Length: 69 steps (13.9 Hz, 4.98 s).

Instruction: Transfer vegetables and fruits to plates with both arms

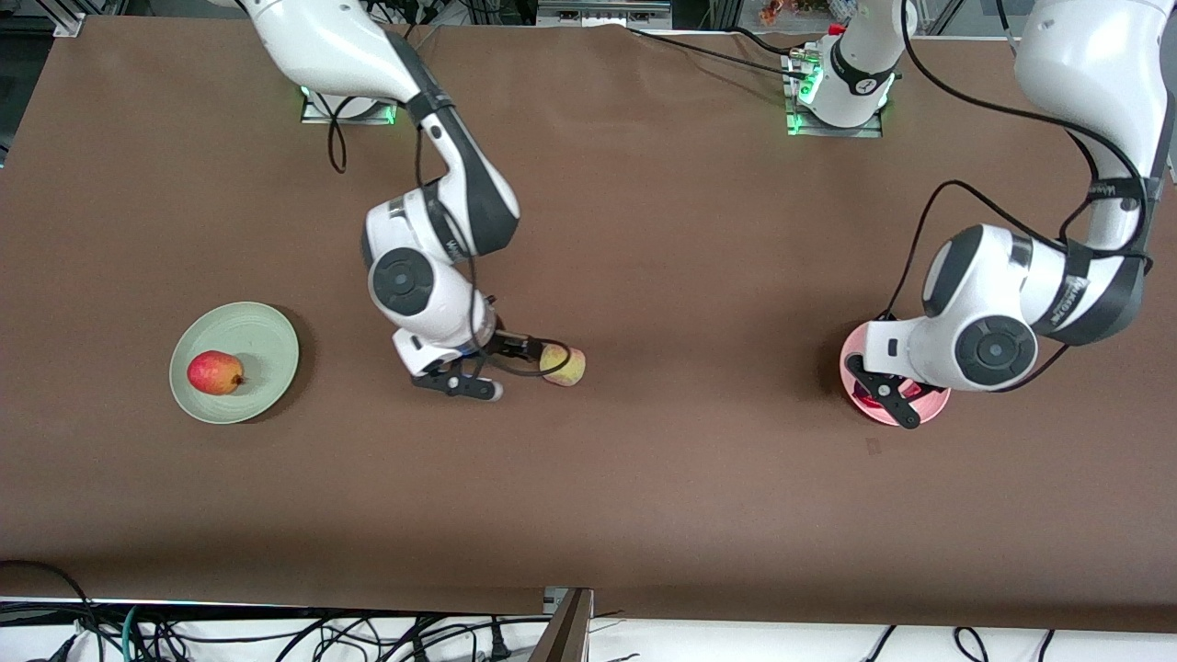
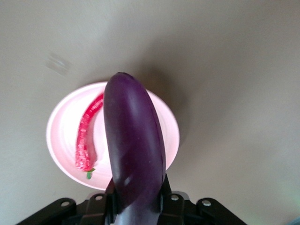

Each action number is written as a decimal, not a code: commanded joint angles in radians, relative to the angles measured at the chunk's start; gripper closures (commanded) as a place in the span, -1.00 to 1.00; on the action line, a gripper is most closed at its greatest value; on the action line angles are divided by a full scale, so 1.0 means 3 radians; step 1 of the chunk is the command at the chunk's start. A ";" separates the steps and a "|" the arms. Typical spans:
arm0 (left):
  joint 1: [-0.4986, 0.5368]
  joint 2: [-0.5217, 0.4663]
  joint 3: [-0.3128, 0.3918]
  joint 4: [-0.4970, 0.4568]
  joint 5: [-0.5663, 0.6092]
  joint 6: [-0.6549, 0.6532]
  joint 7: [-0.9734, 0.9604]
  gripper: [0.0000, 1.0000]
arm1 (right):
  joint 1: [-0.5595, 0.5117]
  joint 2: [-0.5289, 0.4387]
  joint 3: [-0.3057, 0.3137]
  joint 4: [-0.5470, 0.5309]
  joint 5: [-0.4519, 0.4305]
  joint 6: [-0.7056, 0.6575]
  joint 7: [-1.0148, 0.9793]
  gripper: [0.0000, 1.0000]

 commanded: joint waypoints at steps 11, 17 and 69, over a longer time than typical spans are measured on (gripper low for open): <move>0.0113 -0.0073 -0.0094 -0.0074 0.0256 0.0023 0.0200 -1.00 | 0.0395 0.0459 -0.0043 -0.0021 0.0013 0.0906 0.0306 -1.00; 0.0097 -0.0427 -0.0436 0.0365 -0.0153 -0.0252 -0.0370 -1.00 | 0.0436 0.0536 -0.0043 -0.0032 -0.0191 0.1009 0.0306 -0.94; -0.0834 -0.2247 0.1174 -0.0590 -0.1334 -0.0136 -0.1907 -1.00 | -0.1987 -0.2127 0.0269 -0.0645 -0.0718 -0.2329 -0.1908 -1.00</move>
